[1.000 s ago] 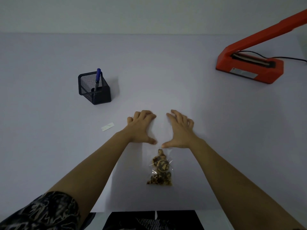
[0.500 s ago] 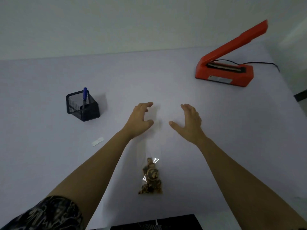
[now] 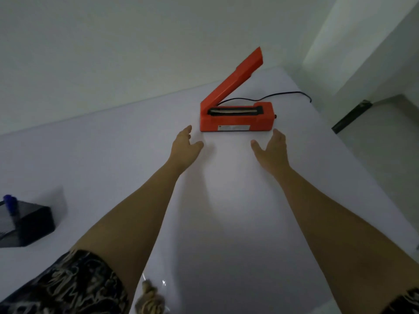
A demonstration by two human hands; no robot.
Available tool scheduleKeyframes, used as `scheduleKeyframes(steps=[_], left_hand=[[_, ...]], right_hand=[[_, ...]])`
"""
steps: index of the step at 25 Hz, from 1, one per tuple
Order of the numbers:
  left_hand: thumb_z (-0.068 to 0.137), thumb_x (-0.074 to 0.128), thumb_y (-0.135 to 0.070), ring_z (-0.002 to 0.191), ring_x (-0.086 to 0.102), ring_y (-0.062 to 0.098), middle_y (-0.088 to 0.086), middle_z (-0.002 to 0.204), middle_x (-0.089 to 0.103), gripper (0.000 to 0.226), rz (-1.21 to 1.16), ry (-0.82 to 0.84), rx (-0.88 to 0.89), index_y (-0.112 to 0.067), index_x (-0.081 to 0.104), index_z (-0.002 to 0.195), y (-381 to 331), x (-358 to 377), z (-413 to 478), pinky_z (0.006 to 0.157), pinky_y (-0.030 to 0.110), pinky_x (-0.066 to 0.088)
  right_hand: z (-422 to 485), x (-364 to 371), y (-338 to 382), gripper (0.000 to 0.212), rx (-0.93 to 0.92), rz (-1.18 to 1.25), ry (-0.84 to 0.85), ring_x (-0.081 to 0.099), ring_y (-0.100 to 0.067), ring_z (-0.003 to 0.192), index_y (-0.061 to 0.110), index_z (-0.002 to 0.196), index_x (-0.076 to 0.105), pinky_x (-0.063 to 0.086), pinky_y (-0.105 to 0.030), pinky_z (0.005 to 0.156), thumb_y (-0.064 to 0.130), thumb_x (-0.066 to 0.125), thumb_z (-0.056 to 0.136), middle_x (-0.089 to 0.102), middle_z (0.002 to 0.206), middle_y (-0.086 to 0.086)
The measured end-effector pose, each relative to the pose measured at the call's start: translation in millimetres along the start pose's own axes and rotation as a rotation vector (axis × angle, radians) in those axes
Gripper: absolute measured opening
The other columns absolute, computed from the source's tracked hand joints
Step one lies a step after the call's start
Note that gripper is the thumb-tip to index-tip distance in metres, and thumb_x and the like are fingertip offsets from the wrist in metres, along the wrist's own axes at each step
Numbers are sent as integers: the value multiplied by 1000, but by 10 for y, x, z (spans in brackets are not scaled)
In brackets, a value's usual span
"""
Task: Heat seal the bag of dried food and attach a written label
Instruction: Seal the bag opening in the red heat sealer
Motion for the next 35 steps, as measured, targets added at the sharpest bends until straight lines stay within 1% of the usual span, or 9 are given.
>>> scheduleKeyframes(steps=[5,9,11,15,20,23,26,32,35], left_hand=[[88,56,-18,139,25,26,10,154,21,73,5,4,-104,-9,15,147,-79,210,440,110,40,31],[86,54,-11,114,48,24,11,134,45,61,-29,55,-107,-9,26,140,-163,354,553,86,32,41],[81,54,-7,104,53,24,9,117,54,60,-70,70,-102,-13,31,136,-165,394,592,82,33,46],[77,52,-2,91,54,21,1,96,54,61,-133,77,-109,-16,33,132,-176,409,562,78,34,49],[72,52,-7,89,53,18,-2,98,53,69,-136,94,-80,-21,30,136,-143,311,241,77,35,48],[61,48,-13,105,47,19,0,123,47,87,-92,138,-84,-28,22,142,16,196,-117,85,34,42],[65,50,-12,131,36,26,4,146,35,91,-77,180,-118,-32,13,146,277,144,-479,99,35,35],[81,52,7,139,26,27,1,152,24,89,-62,225,-116,-36,8,145,538,137,-980,108,45,30],[81,52,6,139,26,28,1,152,25,89,-55,232,-101,-36,7,146,586,158,-1042,107,45,31]], right_hand=[[547,-24,-78,88,-11,-32,12,22,-31,139,0,145,9,22,-38,113,32,64,85,19,151,-18],[778,73,-139,99,16,-55,135,9,-30,145,1,147,-5,13,-39,118,29,66,84,2,157,-17],[822,106,-151,97,31,25,159,18,-28,143,3,148,-1,18,-39,118,25,67,82,10,156,-16],[734,53,-120,62,20,290,117,56,-20,100,12,132,36,50,-35,92,10,66,78,54,116,-7],[214,-42,-105,74,8,391,189,52,-9,87,20,142,25,41,-8,62,14,59,77,50,112,2],[-251,-41,-228,86,70,380,228,45,-8,103,25,150,7,38,-5,69,9,58,82,38,127,9],[-731,-24,-326,88,97,376,261,32,-3,117,26,150,2,31,-17,90,9,59,84,27,132,15],[-1261,-27,-418,93,55,396,270,18,6,126,25,150,2,22,0,93,11,59,77,17,137,24],[-1321,-23,-471,93,63,401,265,19,2,130,25,150,3,21,-18,101,14,59,76,19,140,20]])
Point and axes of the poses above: each hand's wrist, its own z-axis towards the middle knuckle, its own x-axis out of the palm, y = z × x, the point moved 4 cm from there along z, towards the middle knuckle
